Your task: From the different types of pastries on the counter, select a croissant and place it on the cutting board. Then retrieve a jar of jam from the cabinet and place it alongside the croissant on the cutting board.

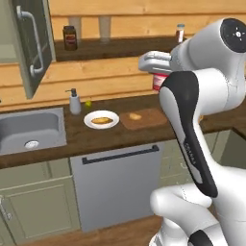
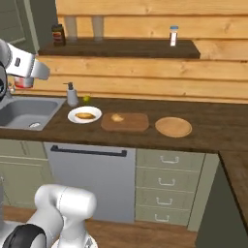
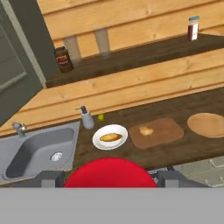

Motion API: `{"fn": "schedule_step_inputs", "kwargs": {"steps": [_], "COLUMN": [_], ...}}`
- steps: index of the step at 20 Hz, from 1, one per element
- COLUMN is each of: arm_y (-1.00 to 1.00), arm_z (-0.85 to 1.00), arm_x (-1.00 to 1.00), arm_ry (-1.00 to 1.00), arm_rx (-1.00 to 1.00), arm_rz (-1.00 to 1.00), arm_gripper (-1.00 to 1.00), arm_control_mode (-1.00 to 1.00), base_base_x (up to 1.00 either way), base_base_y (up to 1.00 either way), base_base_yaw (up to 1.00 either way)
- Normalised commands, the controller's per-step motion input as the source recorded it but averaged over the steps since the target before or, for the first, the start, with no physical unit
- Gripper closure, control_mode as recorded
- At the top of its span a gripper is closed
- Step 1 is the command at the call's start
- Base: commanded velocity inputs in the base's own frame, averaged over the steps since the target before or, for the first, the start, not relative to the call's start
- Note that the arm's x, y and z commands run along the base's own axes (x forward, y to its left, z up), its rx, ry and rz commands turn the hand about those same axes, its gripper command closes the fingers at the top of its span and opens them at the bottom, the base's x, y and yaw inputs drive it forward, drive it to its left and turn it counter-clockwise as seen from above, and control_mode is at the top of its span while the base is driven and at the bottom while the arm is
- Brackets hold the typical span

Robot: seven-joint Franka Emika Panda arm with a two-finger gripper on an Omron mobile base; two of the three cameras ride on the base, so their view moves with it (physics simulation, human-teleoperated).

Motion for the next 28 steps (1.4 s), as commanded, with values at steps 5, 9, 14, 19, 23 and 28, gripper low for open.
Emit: {"fn": "schedule_step_inputs", "kwargs": {"steps": [5,9,14,19,23,28], "arm_y": [0.00,0.00,0.00,0.00,0.00,0.00], "arm_z": [0.00,0.00,0.00,0.00,0.00,0.00], "arm_x": [0.00,0.00,0.00,0.00,0.00,0.00], "arm_ry": [0.00,0.00,0.00,0.00,0.00,0.00], "arm_rx": [0.00,0.00,0.00,0.00,0.00,0.00], "arm_rz": [0.00,0.00,0.00,0.00,0.00,0.00], "arm_gripper": [1.00,1.00,1.00,1.00,1.00,1.00], "arm_control_mode": [1.00,1.00,1.00,1.00,1.00,1.00], "base_base_x": [0.79,0.45,0.83,0.58,-0.42,-0.54], "base_base_y": [-0.61,-0.32,0.00,-0.24,-0.25,-0.16], "base_base_yaw": [0.00,0.00,0.00,0.00,0.00,-0.03]}}
